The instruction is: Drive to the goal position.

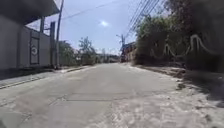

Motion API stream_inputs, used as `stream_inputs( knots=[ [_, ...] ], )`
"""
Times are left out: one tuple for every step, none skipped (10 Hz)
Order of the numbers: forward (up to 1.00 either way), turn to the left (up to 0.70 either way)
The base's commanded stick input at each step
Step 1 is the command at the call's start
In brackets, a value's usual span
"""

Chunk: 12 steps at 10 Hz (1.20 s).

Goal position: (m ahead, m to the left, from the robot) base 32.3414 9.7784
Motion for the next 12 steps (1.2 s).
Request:
stream_inputs(
  knots=[
    [0.7, 0.0],
    [0.7, 0.0],
    [0.7, 0.0],
    [0.7, 0.0],
    [0.7, 0.0],
    [0.7, 0.0],
    [0.7, 0.0],
    [0.7, -0.1],
    [0.7, -0.35],
    [0.72, -0.31],
    [0.85, -0.02],
    [0.85, -0.03]
  ],
)
